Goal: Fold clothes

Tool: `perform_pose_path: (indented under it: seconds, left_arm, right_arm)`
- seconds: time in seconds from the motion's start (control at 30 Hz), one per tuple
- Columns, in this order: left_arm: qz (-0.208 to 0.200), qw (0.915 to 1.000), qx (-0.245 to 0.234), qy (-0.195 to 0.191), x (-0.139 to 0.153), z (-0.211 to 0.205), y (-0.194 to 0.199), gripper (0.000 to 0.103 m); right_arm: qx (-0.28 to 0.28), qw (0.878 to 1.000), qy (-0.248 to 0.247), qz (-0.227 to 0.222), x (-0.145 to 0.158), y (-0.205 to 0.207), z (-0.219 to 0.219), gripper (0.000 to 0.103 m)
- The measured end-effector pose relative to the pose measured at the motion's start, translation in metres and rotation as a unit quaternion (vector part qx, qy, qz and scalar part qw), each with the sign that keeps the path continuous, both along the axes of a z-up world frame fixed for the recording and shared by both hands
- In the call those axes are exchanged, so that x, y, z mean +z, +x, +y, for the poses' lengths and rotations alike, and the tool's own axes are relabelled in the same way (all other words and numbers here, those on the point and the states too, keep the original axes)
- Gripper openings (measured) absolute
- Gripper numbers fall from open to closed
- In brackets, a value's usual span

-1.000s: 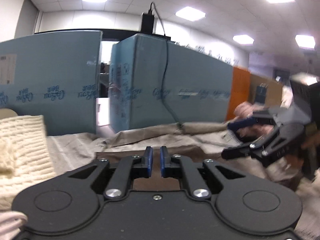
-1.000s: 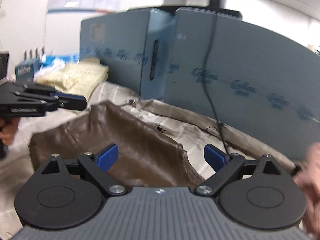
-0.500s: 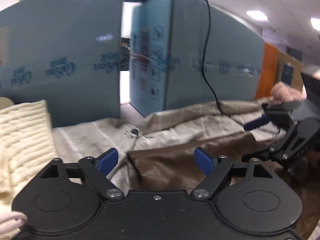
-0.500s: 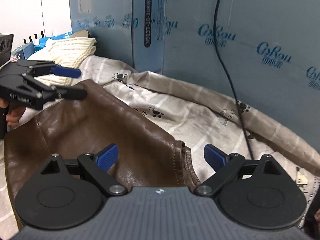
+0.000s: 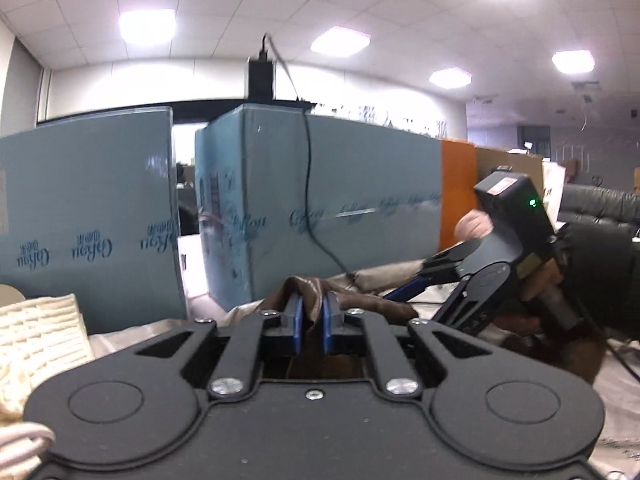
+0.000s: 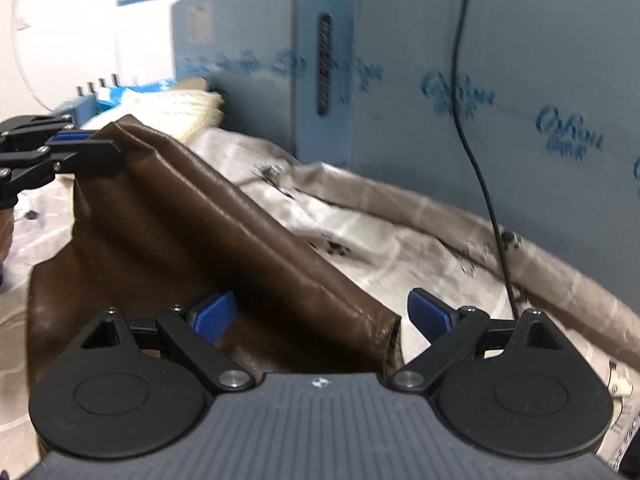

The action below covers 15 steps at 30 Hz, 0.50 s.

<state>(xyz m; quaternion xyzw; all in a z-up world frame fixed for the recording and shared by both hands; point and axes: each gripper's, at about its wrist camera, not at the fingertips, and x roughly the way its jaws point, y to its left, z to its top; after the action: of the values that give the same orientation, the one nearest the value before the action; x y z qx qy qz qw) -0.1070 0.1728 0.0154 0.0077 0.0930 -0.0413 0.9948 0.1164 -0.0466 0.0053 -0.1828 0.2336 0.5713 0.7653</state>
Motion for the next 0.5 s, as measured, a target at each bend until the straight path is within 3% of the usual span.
perform_pose_path:
  seconds: [0.13,0.17,0.37,0.5]
  left_arm:
    - [-0.003,0.9999,0.004,-0.013,-0.001,0.001,-0.008,0.011]
    - [-0.002,0.9998,0.010,-0.016,-0.002,0.003,-0.008,0.011]
    - [-0.027,0.9975,0.025,-0.061,0.005,0.012,-0.031,0.026]
    - [-0.087,0.9897,0.009,-0.114,0.016,0.021,-0.070,0.058]
  right_arm:
    - [0.025,1.000,-0.003,-0.002,0.006,-0.008,-0.007,0.024]
    - [0.030,1.000,-0.002,-0.003,0.008,-0.011,-0.010,0.017]
    - [0.049,0.997,0.029,-0.045,0.033,-0.052,-0.037,0.010]
    - [0.065,0.992,0.065,-0.083,0.060,-0.097,-0.066,0.010]
